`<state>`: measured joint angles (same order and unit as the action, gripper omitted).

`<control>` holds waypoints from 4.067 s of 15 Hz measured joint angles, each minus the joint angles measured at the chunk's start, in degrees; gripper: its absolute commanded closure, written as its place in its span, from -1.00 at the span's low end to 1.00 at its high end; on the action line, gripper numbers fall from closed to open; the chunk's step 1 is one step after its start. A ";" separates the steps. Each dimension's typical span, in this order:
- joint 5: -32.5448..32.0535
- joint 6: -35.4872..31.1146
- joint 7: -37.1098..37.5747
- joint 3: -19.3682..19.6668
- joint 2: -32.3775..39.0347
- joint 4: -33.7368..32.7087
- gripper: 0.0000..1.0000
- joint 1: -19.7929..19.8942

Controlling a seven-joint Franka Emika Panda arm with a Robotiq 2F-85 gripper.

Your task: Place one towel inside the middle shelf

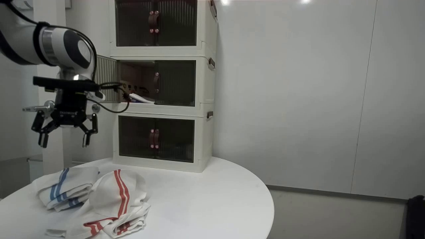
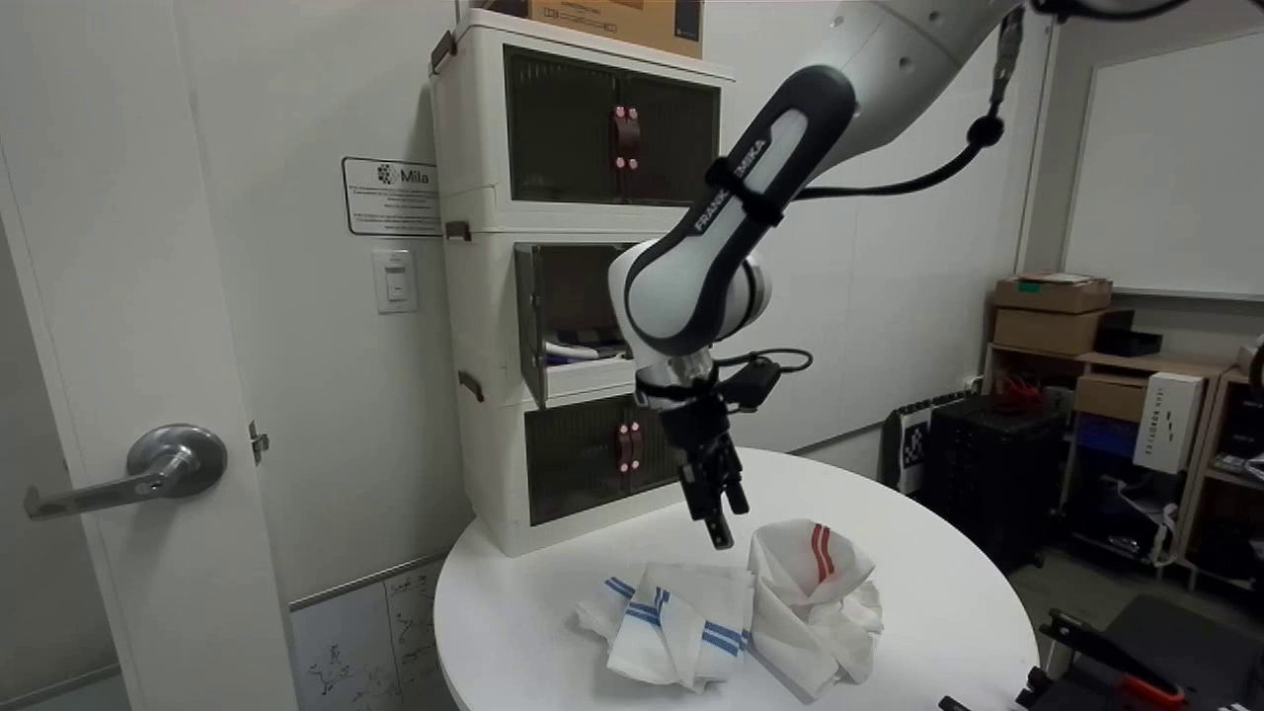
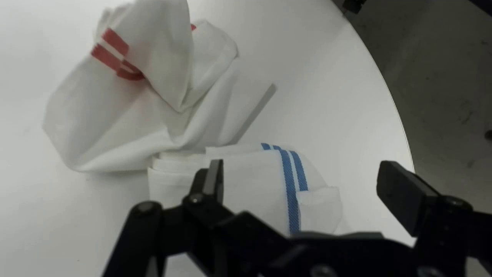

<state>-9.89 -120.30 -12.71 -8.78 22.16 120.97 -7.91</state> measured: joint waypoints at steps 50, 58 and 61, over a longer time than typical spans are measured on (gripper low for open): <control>12.61 -20.53 0.80 -2.44 8.03 -2.21 0.97 5.75; 10.33 -20.02 3.78 0.17 3.11 -2.47 0.97 3.87; 7.75 -19.43 5.64 1.05 2.23 -3.31 0.97 2.55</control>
<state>-2.15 -139.73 -7.08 -7.73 24.39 117.66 -5.36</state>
